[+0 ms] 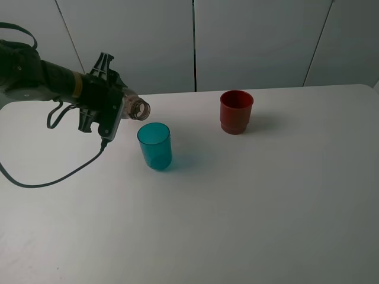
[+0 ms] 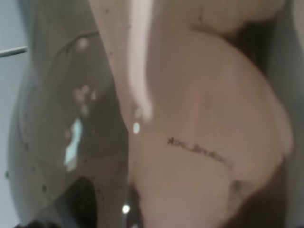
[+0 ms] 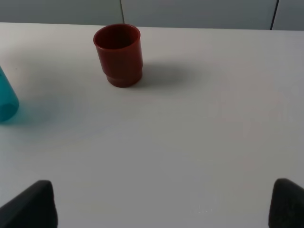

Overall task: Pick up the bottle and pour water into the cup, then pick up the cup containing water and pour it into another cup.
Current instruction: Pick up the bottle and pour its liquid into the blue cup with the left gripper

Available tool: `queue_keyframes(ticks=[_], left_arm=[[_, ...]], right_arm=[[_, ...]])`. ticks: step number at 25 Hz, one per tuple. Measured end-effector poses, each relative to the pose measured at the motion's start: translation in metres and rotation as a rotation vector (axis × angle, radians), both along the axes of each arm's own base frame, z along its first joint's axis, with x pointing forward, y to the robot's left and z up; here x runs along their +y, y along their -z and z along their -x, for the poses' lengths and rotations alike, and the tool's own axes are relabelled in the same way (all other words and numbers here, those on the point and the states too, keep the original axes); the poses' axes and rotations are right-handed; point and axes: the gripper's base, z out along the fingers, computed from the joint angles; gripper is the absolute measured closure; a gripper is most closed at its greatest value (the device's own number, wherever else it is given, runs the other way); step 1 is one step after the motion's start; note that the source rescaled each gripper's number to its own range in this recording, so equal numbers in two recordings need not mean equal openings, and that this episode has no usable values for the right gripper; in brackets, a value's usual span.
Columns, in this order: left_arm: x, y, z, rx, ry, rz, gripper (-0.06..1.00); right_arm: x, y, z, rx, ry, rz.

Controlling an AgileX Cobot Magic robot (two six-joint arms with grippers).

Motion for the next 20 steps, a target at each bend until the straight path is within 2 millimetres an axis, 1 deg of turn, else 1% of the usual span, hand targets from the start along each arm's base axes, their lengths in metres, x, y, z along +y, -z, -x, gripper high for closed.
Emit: queue_keyframes(ticks=[8,20], left_arm=[[-0.008,-0.008,-0.004,-0.038,0.035,-0.015,0.94],[-0.012,-0.008,-0.003,-0.060,0.086,-0.087,0.94]], right_arm=[[0.000,0.000,0.000,0.000,0.000,0.000],[0.000,0.000,0.000,0.000,0.000,0.000]])
